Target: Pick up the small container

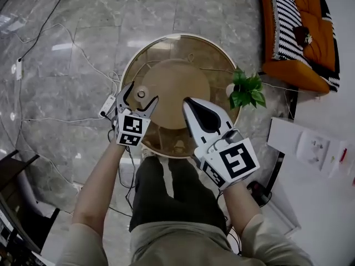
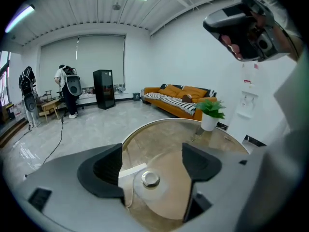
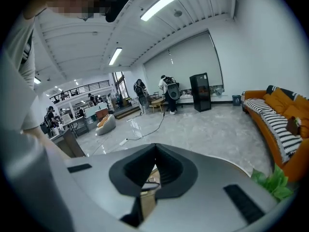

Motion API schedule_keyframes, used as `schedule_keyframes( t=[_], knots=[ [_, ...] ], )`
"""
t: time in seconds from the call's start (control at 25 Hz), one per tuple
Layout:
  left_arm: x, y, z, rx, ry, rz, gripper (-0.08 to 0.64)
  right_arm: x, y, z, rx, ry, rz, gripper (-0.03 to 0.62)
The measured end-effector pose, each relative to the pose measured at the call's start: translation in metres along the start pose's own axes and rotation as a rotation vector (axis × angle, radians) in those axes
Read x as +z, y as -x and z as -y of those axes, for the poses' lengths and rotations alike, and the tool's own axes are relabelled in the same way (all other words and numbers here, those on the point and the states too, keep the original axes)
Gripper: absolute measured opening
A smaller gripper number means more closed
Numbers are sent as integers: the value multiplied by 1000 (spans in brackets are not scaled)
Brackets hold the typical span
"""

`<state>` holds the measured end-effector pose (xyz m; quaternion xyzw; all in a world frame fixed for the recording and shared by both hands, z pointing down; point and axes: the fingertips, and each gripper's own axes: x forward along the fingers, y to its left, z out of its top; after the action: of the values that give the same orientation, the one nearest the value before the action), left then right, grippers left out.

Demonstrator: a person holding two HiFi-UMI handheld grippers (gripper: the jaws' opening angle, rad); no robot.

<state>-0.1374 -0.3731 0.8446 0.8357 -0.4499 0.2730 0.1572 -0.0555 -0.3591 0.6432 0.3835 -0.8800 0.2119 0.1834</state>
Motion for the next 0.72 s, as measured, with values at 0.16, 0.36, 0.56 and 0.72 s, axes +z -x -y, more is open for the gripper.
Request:
schedule_keyframes(
  t=[0.16, 0.36, 0.56, 0.72],
  knots=[
    [-37, -30, -4, 1, 24, -26, 376, -41, -17, 6, 1, -21, -43, -3],
    [-76, -58, -1, 4, 64, -62, 382, -81, -27, 13, 1, -41, -85, -4],
    [-91, -75, -5, 2, 59, -56, 381, -107, -34, 16, 11, -22, -119, -3],
    [-97, -82, -7, 21, 67, -46, 380, -121, -36, 21, 18, -1, -138, -3]
  ],
)
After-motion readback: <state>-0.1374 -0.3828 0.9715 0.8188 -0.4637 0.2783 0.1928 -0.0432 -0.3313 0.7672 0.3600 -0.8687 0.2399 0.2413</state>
